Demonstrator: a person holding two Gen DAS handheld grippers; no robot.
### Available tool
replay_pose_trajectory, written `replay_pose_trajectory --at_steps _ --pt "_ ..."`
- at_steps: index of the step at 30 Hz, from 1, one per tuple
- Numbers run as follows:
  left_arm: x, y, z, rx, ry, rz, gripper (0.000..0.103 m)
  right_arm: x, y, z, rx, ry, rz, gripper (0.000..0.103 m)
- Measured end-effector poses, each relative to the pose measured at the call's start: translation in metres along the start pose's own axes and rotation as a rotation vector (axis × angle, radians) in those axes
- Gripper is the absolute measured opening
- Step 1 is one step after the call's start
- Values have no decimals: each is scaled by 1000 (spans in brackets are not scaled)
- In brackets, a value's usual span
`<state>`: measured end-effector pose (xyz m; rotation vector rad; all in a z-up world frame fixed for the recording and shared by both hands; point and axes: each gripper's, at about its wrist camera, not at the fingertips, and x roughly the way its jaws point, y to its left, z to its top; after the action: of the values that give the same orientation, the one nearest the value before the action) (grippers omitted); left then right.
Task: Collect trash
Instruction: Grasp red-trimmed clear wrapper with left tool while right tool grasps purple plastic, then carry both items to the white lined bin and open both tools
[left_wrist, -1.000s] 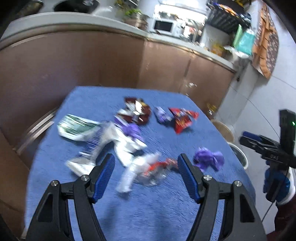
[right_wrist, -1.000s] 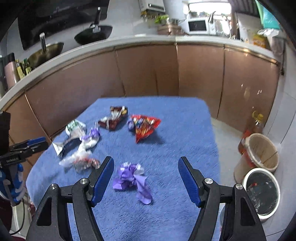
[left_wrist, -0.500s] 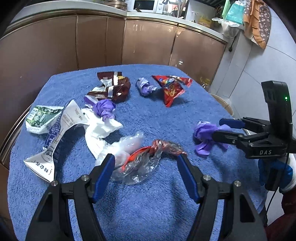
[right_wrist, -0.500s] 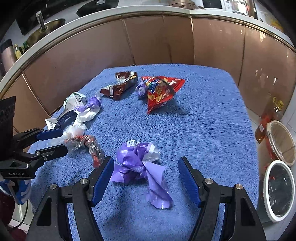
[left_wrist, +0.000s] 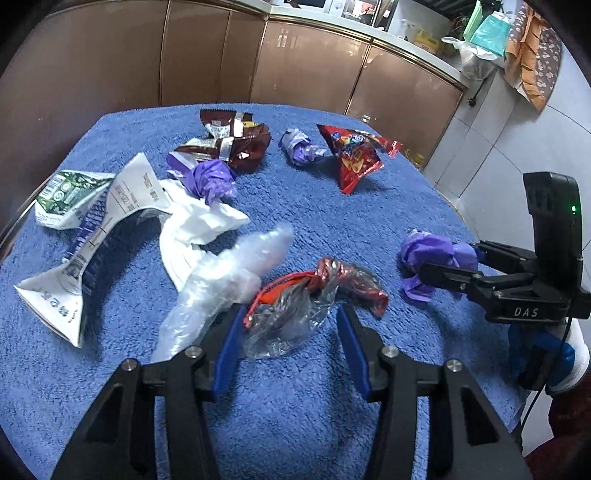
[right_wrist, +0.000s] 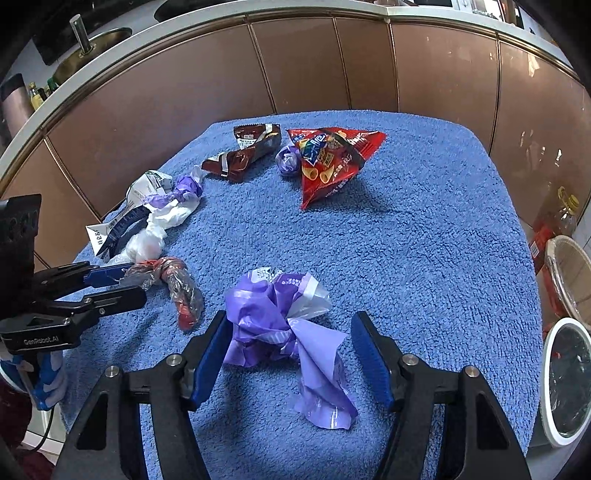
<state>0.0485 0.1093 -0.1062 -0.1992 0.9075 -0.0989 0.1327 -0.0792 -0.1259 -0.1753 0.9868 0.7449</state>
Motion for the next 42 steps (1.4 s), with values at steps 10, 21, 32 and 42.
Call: replay_pose_trajectory --at_steps 10,21,32,42 --pt "3 -10 -2 -10 22 -11 5 -4 0 -4 3 -9 37 39" --pt "-37 -13 -9 -85 -33 -82 4 -31 14 -13 10 -56 68 35" --pt "-75 -23 -20 -108 -89 -139 4 -68 21 -25 21 -119 69 35" --pt "-71 -80 22 4 -89 -187 4 -126 -35 -36 132 -247 -22 35"
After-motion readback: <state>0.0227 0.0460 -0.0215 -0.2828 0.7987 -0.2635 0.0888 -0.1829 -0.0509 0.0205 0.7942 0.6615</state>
